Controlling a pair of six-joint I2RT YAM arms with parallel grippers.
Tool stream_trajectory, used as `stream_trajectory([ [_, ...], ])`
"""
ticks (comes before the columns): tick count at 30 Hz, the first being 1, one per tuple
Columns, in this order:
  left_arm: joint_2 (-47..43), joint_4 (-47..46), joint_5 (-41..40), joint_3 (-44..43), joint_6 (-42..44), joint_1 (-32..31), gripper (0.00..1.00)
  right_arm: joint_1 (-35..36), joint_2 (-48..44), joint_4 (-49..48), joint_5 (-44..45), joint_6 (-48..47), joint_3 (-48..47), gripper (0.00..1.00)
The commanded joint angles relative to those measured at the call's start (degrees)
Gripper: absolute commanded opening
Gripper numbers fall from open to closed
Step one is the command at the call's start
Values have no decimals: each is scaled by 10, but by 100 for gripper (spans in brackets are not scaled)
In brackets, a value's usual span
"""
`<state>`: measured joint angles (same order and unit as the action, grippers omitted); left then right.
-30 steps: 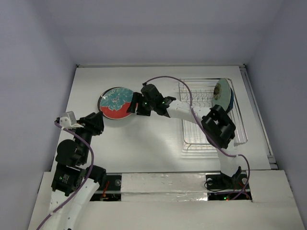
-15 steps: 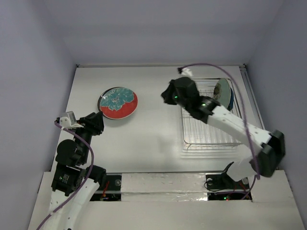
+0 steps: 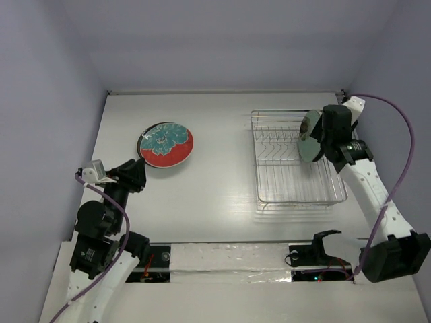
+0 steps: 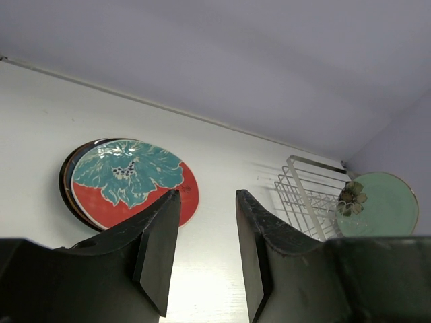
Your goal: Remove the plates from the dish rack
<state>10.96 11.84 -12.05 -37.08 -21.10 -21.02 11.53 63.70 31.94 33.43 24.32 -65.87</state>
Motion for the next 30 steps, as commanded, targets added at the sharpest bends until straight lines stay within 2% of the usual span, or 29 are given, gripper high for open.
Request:
stream_trajectory([
  [1, -14, -24, 2, -2, 0, -7, 36, -27, 44, 31, -8, -60, -29, 59],
  [6, -28, -22, 2, -2, -1, -18, 36, -47, 133, 43, -19, -93, -78, 59],
  [15, -32, -23, 2, -2, -1, -30, 36, -60, 220, 44, 0, -124, -138, 41],
  [17, -32, -23, 2, -2, -2, -30, 36, -60, 238, 51, 2, -125, -152, 35],
  [23, -36, -21, 2, -4, -1, -30, 36, -60, 264, 70, 1, -133, -174, 32],
  [24, -36, -21, 2, -3, -2, -30, 36, -60, 266, 73, 5, -136, -175, 30],
  [25, -35, -21, 2, -3, -1, -30, 36, -60, 266, 75, 5, -137, -177, 20],
  [27, -35, -21, 2, -3, -1, -35, 36, -60, 258, 80, 5, -139, -180, 7],
  [30, -32, -23, 2, -3, -3, -35, 36, -54, 244, 94, 2, -149, -193, 0],
])
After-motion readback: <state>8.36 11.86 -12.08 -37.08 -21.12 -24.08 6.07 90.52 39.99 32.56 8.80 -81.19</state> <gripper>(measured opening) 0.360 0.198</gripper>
